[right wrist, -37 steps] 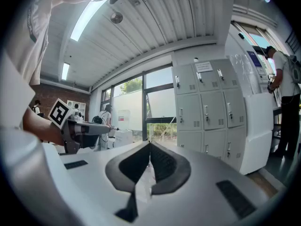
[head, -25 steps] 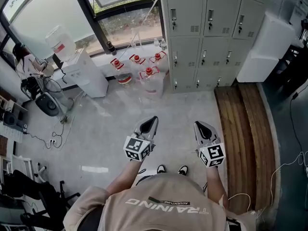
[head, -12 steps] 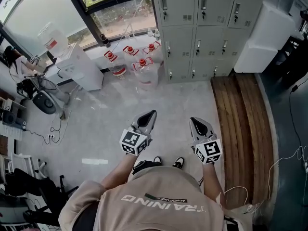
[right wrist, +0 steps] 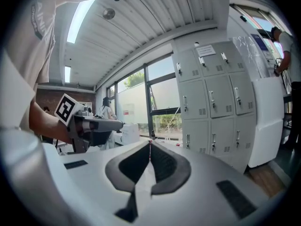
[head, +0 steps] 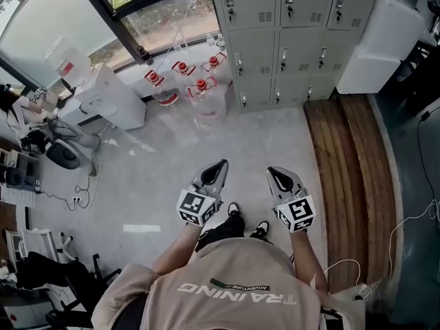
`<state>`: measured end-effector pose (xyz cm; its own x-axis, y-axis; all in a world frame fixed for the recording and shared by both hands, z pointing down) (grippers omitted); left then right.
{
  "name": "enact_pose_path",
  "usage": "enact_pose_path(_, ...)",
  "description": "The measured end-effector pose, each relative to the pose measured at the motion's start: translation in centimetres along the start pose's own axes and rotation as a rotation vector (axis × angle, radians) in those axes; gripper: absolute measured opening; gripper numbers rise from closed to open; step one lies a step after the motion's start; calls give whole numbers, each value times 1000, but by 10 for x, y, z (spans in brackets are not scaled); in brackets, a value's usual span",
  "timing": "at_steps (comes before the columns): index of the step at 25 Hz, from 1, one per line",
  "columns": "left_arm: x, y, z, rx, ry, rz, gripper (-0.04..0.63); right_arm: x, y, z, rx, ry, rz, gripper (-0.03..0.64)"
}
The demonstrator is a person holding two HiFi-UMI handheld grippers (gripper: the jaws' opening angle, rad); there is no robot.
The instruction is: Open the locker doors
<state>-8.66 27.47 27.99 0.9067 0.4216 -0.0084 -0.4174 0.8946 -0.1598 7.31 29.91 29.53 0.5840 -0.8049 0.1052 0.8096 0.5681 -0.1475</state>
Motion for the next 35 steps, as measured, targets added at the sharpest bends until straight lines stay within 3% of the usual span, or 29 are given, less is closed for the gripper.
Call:
enact_pose_path(6,-37,-20,-10,33,50,3,6,10,-33,-12,-7,27,36,12)
enact_pose_path(12,-74,-31,-25,70,-12,61,6,23,-75,-25,-12,8,76,12)
enact_pose_path(19,-104,-60,-21,64,142,105,6,40,-92,-24,-49,2,130,12)
enact_pose_path(27,-119,-99,-19,42,142,90,6,83,-108,-34,-4,-23,151,12)
enact_pose_path(35,-105,-156,-35,23,75,70,6,144,-138,-37,16,-9,64,12)
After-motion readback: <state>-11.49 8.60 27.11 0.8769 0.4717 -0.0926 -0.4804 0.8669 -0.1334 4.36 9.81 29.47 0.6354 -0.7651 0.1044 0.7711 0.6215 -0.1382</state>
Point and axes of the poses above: the fingertips, and each gripper's own axes: y backward along the fingers, x to its right, z out of its underside, the point moved 3 cm from there along y, backward along the fingers, and after that the axes turned 15 degrees about -z, right-handed, at the moved point
